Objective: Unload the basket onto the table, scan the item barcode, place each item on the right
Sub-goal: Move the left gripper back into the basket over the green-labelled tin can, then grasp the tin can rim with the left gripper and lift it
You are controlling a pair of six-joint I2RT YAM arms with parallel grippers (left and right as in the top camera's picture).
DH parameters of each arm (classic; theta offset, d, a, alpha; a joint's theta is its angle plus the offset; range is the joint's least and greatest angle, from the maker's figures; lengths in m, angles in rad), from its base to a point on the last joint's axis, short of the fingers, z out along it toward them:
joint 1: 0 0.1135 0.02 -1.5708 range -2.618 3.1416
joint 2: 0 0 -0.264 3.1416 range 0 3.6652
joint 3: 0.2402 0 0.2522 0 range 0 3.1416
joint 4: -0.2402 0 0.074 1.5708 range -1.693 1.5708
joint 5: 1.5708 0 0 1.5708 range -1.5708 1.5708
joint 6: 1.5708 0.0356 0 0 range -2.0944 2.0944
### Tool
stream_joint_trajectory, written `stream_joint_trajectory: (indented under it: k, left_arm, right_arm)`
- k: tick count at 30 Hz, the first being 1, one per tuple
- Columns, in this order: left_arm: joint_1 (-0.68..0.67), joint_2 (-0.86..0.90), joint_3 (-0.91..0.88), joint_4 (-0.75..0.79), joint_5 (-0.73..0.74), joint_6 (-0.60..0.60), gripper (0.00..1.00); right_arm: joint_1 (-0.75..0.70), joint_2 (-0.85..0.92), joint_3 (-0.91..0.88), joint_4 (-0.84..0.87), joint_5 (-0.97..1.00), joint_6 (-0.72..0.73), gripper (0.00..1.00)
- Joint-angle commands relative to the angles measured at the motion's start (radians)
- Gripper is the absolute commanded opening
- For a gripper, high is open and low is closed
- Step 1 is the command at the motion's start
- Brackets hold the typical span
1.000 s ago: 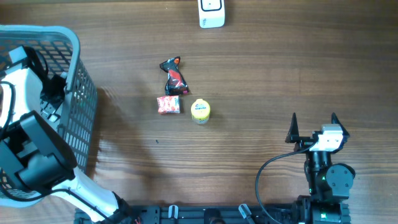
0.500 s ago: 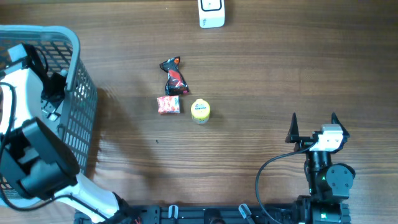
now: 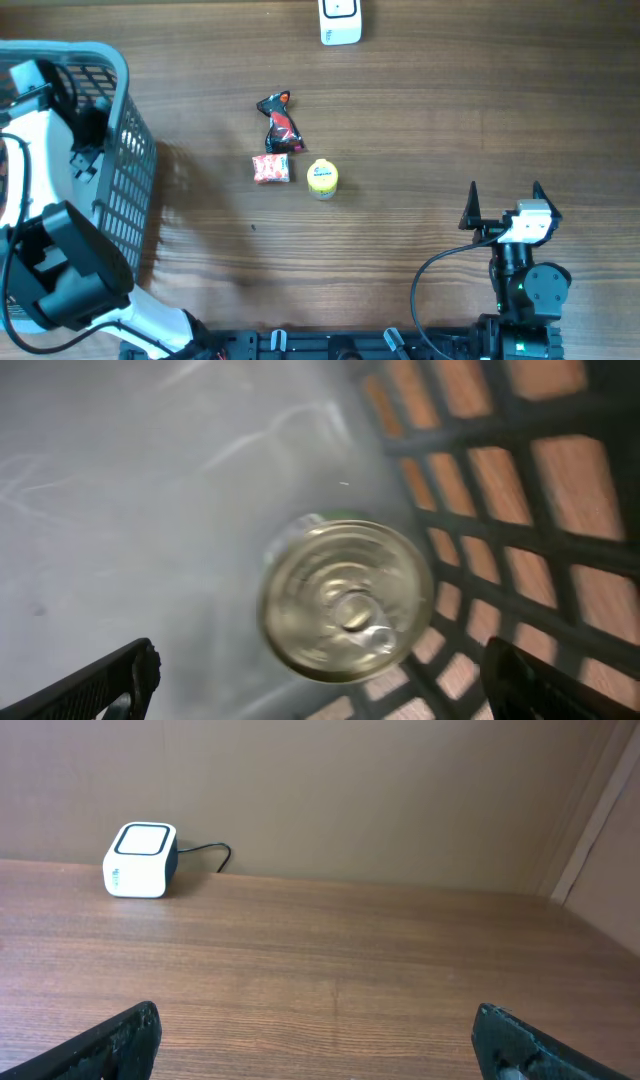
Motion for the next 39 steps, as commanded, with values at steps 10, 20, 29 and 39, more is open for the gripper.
stream_joint_trajectory:
  k: [10,20,29,39]
  left_arm:
    - [-0.071,-0.003,-0.007,0.033,-0.050,0.013,1.00]
    - [-0.071,0.083,-0.007,0.019,-0.050,0.013,1.00]
    - [-0.071,0.134,-0.007,0.024,-0.050,0.062,1.00]
    - [-0.071,0.153,-0.007,0.020,-0.052,0.137,1.00]
  right_arm:
    - [-0.002,0.002,-0.001,0.002,-0.013,0.015,1.00]
    - [-0.002,0.002,-0.001,0.002,-0.013,0.015,1.00]
    - [-0.002,0.002,-0.001,0.002,-0.013,0.015,1.00]
    - [-0.002,0.002,-0.001,0.002,-0.013,0.015,1.00]
